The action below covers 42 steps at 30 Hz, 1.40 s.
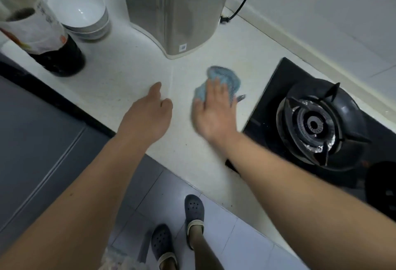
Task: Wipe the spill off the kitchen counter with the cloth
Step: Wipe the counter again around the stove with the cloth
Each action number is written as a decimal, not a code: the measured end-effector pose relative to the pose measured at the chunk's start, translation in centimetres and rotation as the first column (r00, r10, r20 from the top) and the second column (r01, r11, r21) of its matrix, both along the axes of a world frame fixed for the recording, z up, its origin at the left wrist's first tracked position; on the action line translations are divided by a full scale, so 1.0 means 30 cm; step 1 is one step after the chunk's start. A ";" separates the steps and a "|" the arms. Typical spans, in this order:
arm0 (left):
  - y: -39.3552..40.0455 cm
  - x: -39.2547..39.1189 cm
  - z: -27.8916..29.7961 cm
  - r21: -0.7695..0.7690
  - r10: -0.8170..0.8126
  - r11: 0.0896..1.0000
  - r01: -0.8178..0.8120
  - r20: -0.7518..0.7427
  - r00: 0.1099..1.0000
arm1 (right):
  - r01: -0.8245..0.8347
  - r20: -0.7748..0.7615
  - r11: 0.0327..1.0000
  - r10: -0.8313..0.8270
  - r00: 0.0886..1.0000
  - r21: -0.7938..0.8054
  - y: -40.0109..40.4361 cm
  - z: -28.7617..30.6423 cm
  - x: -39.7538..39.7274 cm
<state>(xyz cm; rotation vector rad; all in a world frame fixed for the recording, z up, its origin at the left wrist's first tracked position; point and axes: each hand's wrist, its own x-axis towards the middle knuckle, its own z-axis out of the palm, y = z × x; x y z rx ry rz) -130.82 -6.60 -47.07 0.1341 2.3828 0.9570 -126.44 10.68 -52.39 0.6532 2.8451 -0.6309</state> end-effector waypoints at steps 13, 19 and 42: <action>-0.064 0.271 -0.058 0.067 -0.038 0.996 0.054 -0.225 0.974 | -0.187 -0.054 0.982 0.188 0.981 0.020 -0.331 -0.025 0.453; 0.014 0.431 -0.079 0.101 -0.287 0.947 0.304 -0.153 0.946 | -0.147 -0.068 0.989 0.149 0.986 0.032 -0.230 -0.028 0.657; 0.628 1.505 0.705 0.358 -0.612 0.663 0.657 -0.246 0.752 | 0.209 0.018 0.068 -0.921 0.388 -0.976 0.352 0.888 1.704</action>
